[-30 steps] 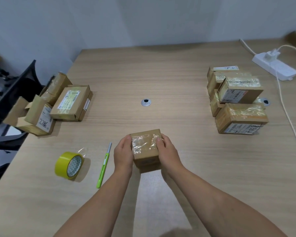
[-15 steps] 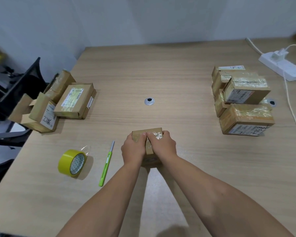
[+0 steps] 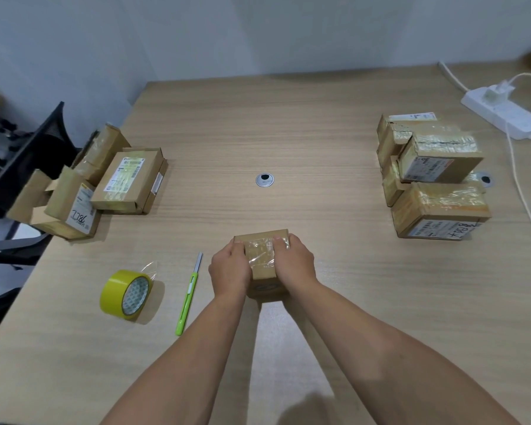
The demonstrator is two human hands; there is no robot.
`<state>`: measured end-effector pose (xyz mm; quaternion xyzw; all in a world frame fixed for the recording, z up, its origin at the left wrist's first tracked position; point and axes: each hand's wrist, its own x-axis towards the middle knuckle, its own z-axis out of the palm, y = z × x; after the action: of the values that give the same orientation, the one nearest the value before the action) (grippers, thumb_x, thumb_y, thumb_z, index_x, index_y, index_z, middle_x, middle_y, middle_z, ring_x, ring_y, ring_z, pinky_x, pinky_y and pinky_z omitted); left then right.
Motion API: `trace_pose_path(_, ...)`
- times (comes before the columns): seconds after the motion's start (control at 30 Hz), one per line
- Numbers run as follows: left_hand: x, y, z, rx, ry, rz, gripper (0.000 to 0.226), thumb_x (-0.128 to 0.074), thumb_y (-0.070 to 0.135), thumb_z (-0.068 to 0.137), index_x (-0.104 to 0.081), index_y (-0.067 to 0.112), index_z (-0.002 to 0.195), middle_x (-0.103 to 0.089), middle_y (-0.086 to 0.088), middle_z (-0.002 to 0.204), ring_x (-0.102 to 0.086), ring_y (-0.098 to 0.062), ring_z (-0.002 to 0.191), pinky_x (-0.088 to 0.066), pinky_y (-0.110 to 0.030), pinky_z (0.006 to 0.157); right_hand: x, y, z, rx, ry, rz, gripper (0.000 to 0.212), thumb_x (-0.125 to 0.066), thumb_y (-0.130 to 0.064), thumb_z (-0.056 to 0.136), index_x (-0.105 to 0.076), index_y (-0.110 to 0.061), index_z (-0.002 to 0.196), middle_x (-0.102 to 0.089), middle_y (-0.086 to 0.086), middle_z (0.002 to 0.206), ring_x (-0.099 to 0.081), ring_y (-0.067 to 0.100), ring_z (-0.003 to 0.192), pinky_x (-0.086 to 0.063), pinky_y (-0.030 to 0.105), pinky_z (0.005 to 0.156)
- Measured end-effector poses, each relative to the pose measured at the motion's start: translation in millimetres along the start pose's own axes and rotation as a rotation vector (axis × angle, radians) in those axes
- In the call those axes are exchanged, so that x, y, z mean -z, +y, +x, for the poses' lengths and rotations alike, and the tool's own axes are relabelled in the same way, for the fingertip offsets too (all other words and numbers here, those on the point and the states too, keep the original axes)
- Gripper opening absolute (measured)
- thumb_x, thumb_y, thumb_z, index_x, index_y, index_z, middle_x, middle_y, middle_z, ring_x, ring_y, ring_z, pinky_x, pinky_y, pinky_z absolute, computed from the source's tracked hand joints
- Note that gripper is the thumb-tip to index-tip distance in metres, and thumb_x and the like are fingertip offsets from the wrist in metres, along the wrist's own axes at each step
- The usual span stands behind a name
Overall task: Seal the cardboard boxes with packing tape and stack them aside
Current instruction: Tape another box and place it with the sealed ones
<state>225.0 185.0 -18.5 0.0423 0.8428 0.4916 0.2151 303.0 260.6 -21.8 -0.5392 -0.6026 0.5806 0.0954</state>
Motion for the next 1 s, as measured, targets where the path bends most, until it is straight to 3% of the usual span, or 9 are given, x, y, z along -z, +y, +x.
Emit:
trace_pose_path(0.1,1.6,-1.0,1.2,0.03,-0.019,-0.045,0.043,-0.046,0.014,0.094,-0.051,0.02,0.052,-0.048,0.008,0.054,-0.04,-0.014,0.058,-0.031,-0.032,0.056,4.0,2.5,-0.8,0.012,-0.034,0.052,0.029,-0.036,-0.038,0.107,-0.06,-0.022,0.112,-0.059,-0.004,0.11,-0.055,0.019,0.103,-0.043,0.036,0.095)
trace_pose_path(0.17,2.4,-2.4,1.8,0.049,-0.031,-0.075,0.043,-0.046,0.014,0.093,-0.053,0.021,0.052,-0.049,0.01,0.052,-0.042,-0.016,0.06,-0.032,-0.032,0.058,6.1,2.0,-2.4,0.012,-0.056,0.078,0.038,-0.034,-0.039,0.108,-0.06,-0.021,0.129,-0.057,-0.007,0.117,-0.052,0.017,0.11,-0.039,0.033,0.098)
trace_pose_path(0.3,5.1,-3.7,1.2,0.035,-0.101,-0.055,0.032,-0.046,0.028,0.095,-0.064,0.019,0.07,-0.062,0.004,0.073,-0.053,-0.02,0.073,-0.04,-0.034,0.068,3.8,8.6,-4.6,-0.006,-0.071,0.021,0.056,-0.034,-0.056,0.102,-0.043,-0.03,0.151,-0.053,-0.004,0.145,-0.048,0.022,0.134,-0.036,0.043,0.114)
trace_pose_path(0.4,9.0,-11.1,-0.4,-0.032,-0.217,0.005,0.03,-0.054,0.053,0.084,-0.071,0.032,0.095,-0.072,0.009,0.093,-0.065,-0.015,0.092,-0.053,-0.037,0.085,0.1,16.9,-13.2,0.023,-0.077,-0.003,0.086,-0.042,-0.084,0.072,-0.037,-0.042,0.146,-0.061,-0.007,0.131,-0.06,0.019,0.116,-0.047,0.046,0.104)
trace_pose_path(0.47,10.6,-16.7,-2.1,-0.051,-0.261,-0.012,0.039,-0.058,0.059,0.076,-0.069,0.038,0.107,-0.073,0.014,0.099,-0.068,-0.011,0.098,-0.054,-0.041,0.093,-0.1,20.2,-14.7,0.041,-0.062,0.011,0.092,-0.048,-0.085,0.063,-0.036,-0.042,0.143,-0.063,-0.009,0.122,-0.063,0.016,0.109,-0.05,0.046,0.099)
trace_pose_path(0.57,12.7,-22.7,-4.9,-0.056,-0.286,-0.045,0.042,-0.063,0.059,0.073,-0.067,0.043,0.112,-0.074,0.019,0.1,-0.069,-0.009,0.1,-0.054,-0.043,0.095,2.1,24.3,-16.5,0.059,-0.045,0.033,0.07,-0.062,-0.066,0.081,-0.039,-0.039,0.141,-0.064,-0.011,0.115,-0.063,0.014,0.104,-0.052,0.038,0.092)
trace_pose_path(0.7,15.3,-23.5,-9.3,-0.056,-0.283,-0.053,0.039,-0.063,0.054,0.075,-0.069,0.041,0.112,-0.074,0.018,0.099,-0.069,-0.009,0.098,-0.055,-0.043,0.095,3.2,26.5,-17.7,0.084,-0.043,0.061,0.05,-0.062,-0.049,0.094,-0.045,-0.034,0.138,-0.063,-0.009,0.113,-0.061,0.01,0.098,-0.047,0.024,0.074)
trace_pose_path(0.87,13.1,-22.6,-6.9,-0.011,-0.287,-0.119,0.021,-0.062,0.033,0.093,-0.071,0.034,0.112,-0.076,0.011,0.099,-0.071,-0.016,0.098,-0.056,-0.044,0.093,1.0,28.6,-13.5,0.076,-0.069,0.062,0.045,-0.051,-0.052,0.097,-0.044,-0.037,0.14,-0.063,-0.011,0.116,-0.063,0.013,0.104,-0.052,0.042,0.096)
trace_pose_path(1.0,15.9,-26.2,-1.6,0.061,-0.326,-0.254,0.028,-0.053,0.018,0.1,-0.071,0.026,0.121,-0.077,0.005,0.105,-0.071,-0.019,0.103,-0.054,-0.038,0.093,0.9,30.2,-12.8,0.059,-0.092,0.101,0.032,-0.043,-0.049,0.1,-0.047,-0.046,0.132,-0.063,-0.016,0.114,-0.062,0.01,0.104,-0.05,0.044,0.099)
